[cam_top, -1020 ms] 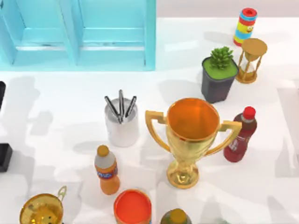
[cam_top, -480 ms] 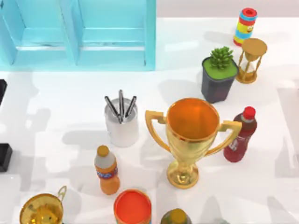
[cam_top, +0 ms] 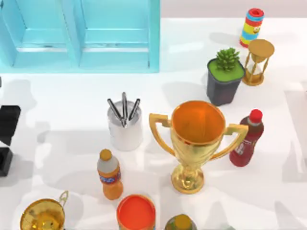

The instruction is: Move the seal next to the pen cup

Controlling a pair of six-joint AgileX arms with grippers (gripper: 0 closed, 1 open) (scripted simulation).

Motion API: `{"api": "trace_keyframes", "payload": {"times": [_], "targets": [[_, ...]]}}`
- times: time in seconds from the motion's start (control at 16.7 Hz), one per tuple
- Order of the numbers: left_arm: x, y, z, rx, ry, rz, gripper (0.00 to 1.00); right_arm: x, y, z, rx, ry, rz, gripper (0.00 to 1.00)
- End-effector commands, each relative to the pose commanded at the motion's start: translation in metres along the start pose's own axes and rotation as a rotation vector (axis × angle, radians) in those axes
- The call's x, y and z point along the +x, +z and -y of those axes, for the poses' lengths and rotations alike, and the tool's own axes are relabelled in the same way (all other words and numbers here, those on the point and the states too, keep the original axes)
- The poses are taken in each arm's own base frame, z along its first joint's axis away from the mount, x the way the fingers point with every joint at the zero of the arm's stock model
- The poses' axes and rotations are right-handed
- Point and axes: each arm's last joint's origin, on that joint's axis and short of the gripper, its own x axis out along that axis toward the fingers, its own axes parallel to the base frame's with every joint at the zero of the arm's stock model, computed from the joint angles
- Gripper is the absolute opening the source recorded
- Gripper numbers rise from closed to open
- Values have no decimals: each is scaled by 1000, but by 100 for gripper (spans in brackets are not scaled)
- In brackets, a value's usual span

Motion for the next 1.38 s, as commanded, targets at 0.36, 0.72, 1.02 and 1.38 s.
{"api": "trace_keyframes", "payload": {"times": [0.36,0.72,1.02,1.38], "targets": [[31,-5,0,0,-2,-10,100,0,0,0,0,0,0,100],[31,-5,0,0,-2,-10,70,0,0,0,0,0,0,100],[31,-5,0,0,-2,-10,32,0,0,0,0,0,0,100],[31,-5,0,0,-2,-10,0,0,0,0,0,0,0,100]]}}
